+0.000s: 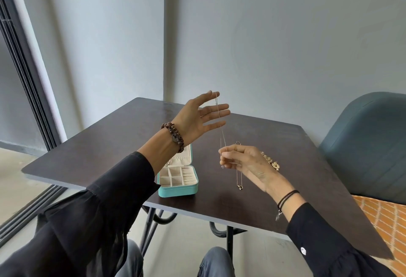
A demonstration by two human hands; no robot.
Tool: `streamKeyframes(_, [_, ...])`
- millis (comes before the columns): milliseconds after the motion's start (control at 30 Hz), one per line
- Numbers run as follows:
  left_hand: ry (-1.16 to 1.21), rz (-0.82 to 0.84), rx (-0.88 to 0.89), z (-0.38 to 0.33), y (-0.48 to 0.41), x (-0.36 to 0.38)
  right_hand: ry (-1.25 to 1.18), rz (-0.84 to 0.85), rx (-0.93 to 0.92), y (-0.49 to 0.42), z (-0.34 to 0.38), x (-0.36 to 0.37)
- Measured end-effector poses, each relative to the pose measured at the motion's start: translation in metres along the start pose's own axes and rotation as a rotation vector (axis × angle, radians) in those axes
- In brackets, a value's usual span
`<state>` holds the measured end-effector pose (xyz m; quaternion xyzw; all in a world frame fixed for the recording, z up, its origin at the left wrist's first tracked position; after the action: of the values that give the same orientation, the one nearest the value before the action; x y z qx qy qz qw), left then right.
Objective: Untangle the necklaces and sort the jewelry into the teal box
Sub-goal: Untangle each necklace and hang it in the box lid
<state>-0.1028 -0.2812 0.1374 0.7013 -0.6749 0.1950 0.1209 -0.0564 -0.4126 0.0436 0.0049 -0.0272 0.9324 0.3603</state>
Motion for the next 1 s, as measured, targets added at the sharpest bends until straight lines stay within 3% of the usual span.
streamKeyframes(400, [-0.018, -0.123, 0.046, 0.011, 0.0, -0.033, 0.114, -0.032, -0.074, 0.012, 0.036, 0.008])
streamKeyframes(667, [-0.35, 0.033, -0.079, 0.031, 0.009, -0.017, 0.14, -0.001, -0.165, 0.011, 0.076, 0.022])
streamKeyframes(800, [-0.556, 0.085, -0.08, 0.03, 0.017, -0.006, 0.165, -0.062, -0.197, 0.008, 0.087, 0.017])
streamKeyframes(1000, [-0.617, 0.113, -0.111, 0.034, 0.025, 0.002, 0.171, -0.201, -0.171, 0.009, 0.078, 0.0])
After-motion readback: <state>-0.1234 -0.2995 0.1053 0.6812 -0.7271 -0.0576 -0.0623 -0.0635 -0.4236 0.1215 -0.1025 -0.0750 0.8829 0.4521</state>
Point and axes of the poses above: each hand's wrist, its own y-axis away from the middle knuckle, its own x-axis out of the palm, z = x × y, the point moved 10 cm from there along -y, towards the middle knuckle, and after that the axes turned 4 degrees about z, right-handed, at the moved point
